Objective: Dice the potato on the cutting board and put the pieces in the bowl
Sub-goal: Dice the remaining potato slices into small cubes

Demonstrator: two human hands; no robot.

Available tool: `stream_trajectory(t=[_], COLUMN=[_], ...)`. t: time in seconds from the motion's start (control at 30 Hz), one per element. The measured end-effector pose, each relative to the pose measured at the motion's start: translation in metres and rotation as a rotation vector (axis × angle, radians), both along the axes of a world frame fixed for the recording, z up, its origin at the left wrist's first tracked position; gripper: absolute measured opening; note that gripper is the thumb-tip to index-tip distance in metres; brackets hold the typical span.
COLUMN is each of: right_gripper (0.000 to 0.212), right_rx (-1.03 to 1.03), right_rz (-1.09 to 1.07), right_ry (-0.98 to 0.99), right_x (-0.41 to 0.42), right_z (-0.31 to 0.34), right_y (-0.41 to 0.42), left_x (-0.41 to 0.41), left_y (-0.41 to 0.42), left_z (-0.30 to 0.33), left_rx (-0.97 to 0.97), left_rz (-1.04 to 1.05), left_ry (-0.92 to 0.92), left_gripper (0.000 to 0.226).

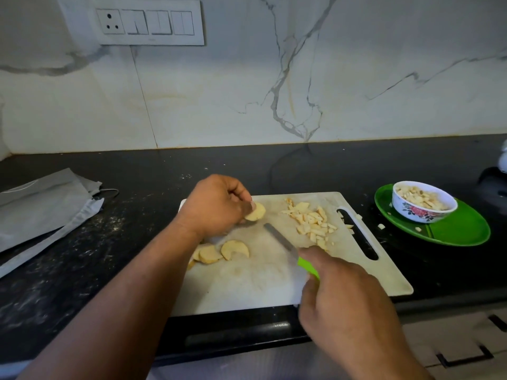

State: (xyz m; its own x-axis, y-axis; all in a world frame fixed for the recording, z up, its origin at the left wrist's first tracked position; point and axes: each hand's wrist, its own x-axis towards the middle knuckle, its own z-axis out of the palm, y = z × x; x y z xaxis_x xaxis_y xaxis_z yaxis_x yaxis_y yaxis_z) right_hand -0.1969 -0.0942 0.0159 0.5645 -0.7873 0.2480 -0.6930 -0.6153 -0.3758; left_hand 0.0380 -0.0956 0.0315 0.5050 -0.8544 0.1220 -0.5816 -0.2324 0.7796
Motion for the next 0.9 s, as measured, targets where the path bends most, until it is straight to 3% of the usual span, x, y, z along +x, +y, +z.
stream_trajectory(t=[0.2,0.5,0.63,0.9], right_gripper=[0.047,0.05,0.048,0.046], right_rx=[-0.078,-0.131,-0.159,-0.128], right_rz=[-0.126,-0.094,-0.066,-0.042], right_ry=[0.026,0.006,0.025,0.067], right_x=[-0.013,-0.003,0.003,0.009], right_z=[0.006,0.014,0.015,0.019], right_y=[-0.011,-0.006,-0.008,-0.013], left_x=[-0.008,-0.001,-0.008,-0.024], left_y=[-0.005,-0.001,-0.007,-0.012], left_z=[-0.009,-0.007,-0.012,-0.013], left_rx=[0.109,0.234,0.202,0.204], left_rz=[-0.153,-0.303,-0.261,-0.173], left_ry=[-0.21,-0.263,-0.233,-0.274], left_gripper=[0.022,0.026,0.016,0.02])
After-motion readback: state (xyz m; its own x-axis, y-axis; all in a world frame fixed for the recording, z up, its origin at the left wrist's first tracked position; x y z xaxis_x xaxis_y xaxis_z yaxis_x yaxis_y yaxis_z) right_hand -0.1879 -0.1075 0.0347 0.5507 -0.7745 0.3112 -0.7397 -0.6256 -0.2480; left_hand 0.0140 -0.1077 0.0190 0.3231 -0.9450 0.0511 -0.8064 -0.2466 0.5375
